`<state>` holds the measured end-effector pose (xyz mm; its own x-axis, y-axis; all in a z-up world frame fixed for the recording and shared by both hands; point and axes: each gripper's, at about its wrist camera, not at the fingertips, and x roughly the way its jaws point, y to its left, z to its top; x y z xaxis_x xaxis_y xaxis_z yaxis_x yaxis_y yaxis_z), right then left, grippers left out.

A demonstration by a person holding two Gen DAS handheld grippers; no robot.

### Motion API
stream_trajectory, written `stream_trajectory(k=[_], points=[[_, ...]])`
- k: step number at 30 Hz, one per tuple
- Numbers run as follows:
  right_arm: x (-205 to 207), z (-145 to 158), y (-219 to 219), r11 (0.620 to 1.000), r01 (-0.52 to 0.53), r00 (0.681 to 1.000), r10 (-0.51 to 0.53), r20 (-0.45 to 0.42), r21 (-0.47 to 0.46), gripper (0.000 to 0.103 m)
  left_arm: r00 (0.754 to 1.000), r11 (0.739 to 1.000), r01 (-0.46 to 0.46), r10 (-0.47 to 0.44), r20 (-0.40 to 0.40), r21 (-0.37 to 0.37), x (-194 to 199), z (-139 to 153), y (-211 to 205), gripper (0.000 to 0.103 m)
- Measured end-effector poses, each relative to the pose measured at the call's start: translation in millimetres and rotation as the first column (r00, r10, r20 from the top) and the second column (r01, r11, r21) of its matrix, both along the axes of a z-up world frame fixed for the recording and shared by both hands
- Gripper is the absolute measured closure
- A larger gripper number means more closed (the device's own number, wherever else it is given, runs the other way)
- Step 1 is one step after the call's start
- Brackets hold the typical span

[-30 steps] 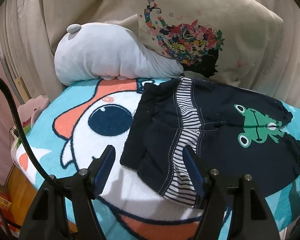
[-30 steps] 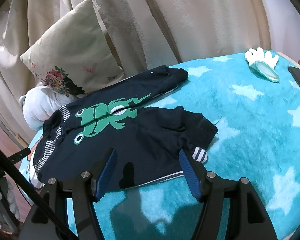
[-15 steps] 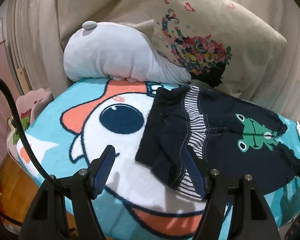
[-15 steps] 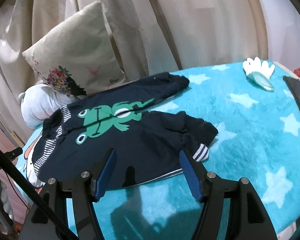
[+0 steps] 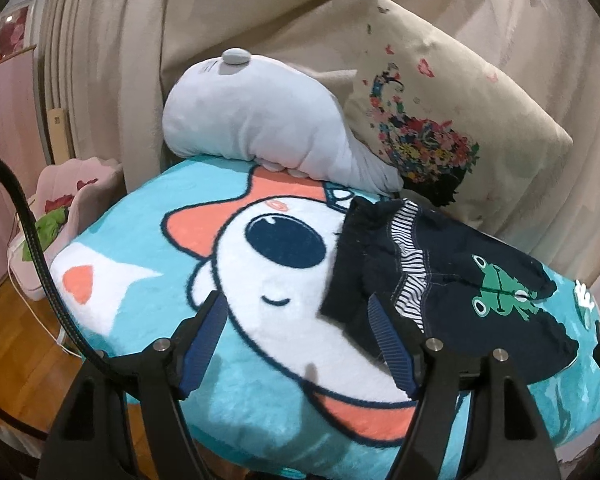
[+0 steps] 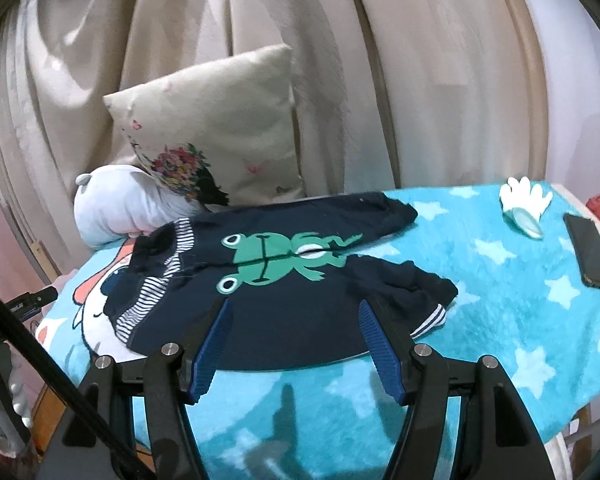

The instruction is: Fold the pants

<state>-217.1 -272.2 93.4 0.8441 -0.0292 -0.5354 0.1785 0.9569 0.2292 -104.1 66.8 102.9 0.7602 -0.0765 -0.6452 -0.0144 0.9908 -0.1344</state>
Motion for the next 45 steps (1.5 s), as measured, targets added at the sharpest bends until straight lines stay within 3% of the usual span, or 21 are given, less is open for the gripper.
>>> stream_trajectory(k=[12, 18, 22, 25, 30, 33, 35, 37, 41, 45], points=[[0, 15, 14, 0.999, -0.039, 0.999, 0.039, 0.024, 0.002, 0.032, 0.998, 0.997, -0.055, 0.056, 0.019, -0.047, -13, 6, 31, 0.031], [-12, 44, 12, 0.999, -0.049, 0.996, 0.050, 0.075, -0.017, 0.032, 0.997, 0.996, -0.066, 0.069, 0.041, -0.062, -22, 12, 39, 0.031], [-36, 93, 0, 0.996, -0.036, 0.988, 0.048, 0.146, -0.084, 0.032, 0.996, 0.997, -0.057, 0.061, 0.066, -0.056, -29, 22, 39, 0.031], [-64, 147, -13, 0.984, 0.030, 0.978, 0.007, 0.209, -0.174, 0.032, 0.992, 0.997, -0.058, 0.062, 0.107, -0.041, -38, 33, 38, 0.030], [-115, 235, -42, 0.947, 0.172, 0.935, -0.071, 0.348, -0.270, 0.026, 0.988, 0.998, -0.053, 0.054, 0.143, -0.015, -43, 43, 31, 0.026], [-133, 261, -58, 0.929, 0.250, 0.904, -0.123, 0.409, -0.272, 0.019, 0.990, 0.999, -0.044, 0.044, 0.136, -0.001, -42, 45, 23, 0.025], [-131, 265, -67, 0.928, 0.264, 0.902, -0.141, 0.407, -0.264, 0.018, 0.991, 0.999, -0.038, 0.036, 0.128, 0.013, -40, 45, 18, 0.025], [-119, 256, -73, 0.936, 0.237, 0.922, -0.132, 0.365, -0.260, 0.018, 0.992, 0.999, -0.037, 0.034, 0.121, 0.022, -38, 45, 15, 0.024], [-69, 212, -84, 0.953, 0.142, 0.972, -0.082, 0.222, -0.269, 0.018, 0.995, 0.998, -0.036, 0.032, 0.098, 0.045, -25, 41, 7, 0.024], [-29, 174, -99, 0.968, 0.064, 0.990, -0.032, 0.135, -0.244, 0.018, 0.997, 0.997, 0.003, -0.009, 0.073, 0.079, -6, 42, -7, 0.024]])
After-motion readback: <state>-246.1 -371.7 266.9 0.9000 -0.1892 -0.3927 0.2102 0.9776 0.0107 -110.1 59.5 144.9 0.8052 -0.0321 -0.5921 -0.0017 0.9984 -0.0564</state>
